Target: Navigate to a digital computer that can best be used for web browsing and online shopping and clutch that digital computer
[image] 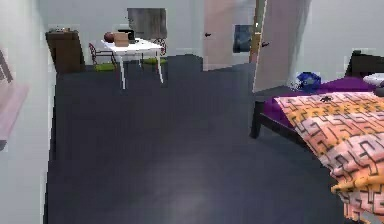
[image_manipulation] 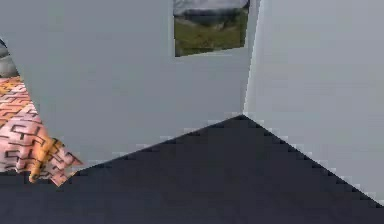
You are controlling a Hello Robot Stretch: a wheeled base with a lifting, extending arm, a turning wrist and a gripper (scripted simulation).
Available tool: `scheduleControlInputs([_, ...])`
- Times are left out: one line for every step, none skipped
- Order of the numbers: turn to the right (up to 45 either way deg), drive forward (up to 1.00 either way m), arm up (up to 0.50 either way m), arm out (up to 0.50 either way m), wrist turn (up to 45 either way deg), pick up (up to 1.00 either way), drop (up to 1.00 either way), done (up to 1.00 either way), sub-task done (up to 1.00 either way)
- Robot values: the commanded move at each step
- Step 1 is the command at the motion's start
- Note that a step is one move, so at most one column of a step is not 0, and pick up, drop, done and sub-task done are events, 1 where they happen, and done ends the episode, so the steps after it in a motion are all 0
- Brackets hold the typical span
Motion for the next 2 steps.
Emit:
scheduleControlInputs([-27.0, 0.00, 0.00, 0.00, 0.0, 0.00, 0.00, 0.00, 0.00])
scheduleControlInputs([0.0, 1.00, 0.00, 0.00, 0.0, 0.00, 0.00, 0.00, 0.00])
